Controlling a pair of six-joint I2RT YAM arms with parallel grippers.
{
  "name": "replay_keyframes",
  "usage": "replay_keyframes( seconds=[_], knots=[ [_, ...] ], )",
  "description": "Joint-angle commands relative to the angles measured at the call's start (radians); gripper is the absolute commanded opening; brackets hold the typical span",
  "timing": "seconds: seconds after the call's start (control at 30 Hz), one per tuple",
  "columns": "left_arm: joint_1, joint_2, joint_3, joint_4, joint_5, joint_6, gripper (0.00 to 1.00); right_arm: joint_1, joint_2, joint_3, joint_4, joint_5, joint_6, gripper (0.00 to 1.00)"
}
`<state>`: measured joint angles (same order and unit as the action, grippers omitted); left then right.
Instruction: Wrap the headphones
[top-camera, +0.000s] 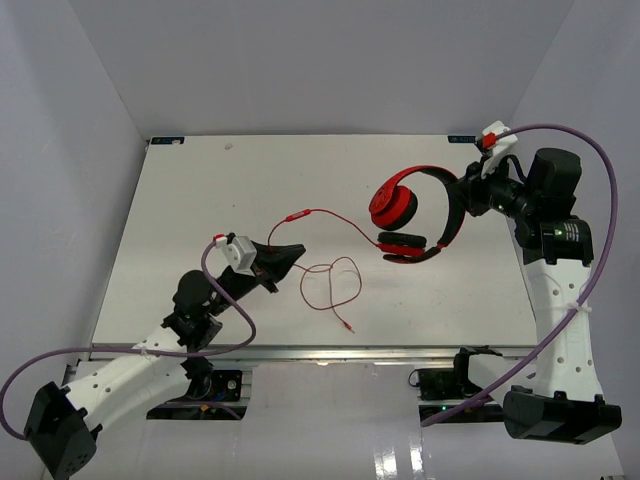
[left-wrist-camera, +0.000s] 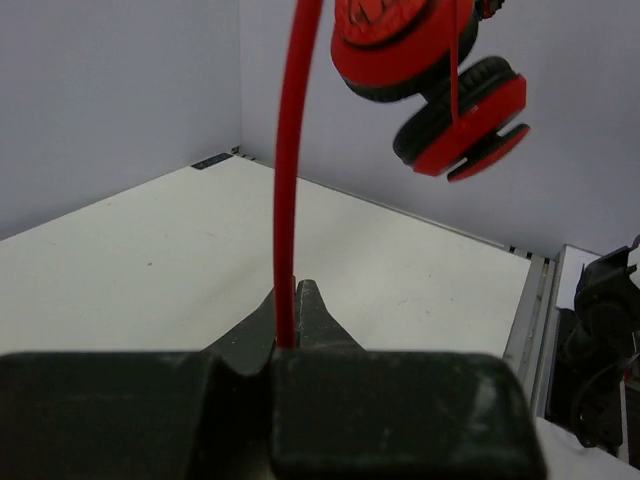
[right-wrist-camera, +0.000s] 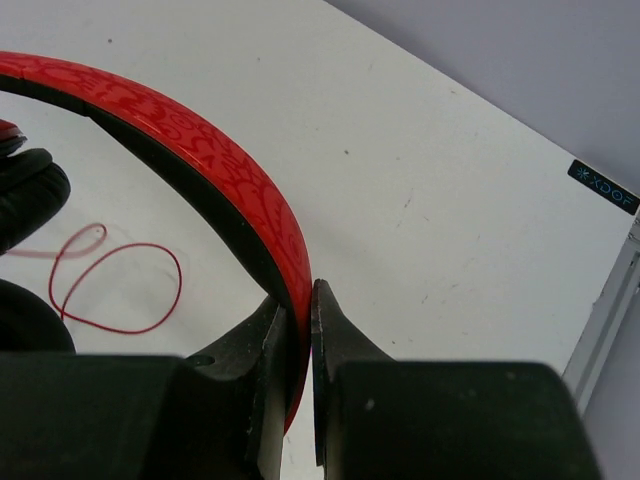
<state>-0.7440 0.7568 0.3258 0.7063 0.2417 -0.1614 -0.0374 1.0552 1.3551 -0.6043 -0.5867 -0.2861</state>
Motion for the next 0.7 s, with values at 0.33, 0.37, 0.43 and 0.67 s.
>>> replay_keyframes(
  seconds=[0.33,0.37,0.43,0.67],
  knots=[
    [0.057,0.296,0.495,-0.993,0.103,0.220,0.00,-0.006,-0.104,-0.066,0.001,0.180,-0.393,0.08],
    [0.058,0.302,0.528,-1.024,0.097,0.232,0.00,-0.005,-0.096,-0.076,-0.001,0.229,-0.413,0.08],
    [0.060,0.313,0.618,-1.088,0.088,0.259,0.00,-0.004,-0.078,-0.092,-0.020,0.301,-0.438,0.08],
    [0.058,0.291,0.904,-1.179,0.159,0.358,0.00,0.028,-0.104,-0.244,0.045,0.432,-0.339,0.08]
  ],
)
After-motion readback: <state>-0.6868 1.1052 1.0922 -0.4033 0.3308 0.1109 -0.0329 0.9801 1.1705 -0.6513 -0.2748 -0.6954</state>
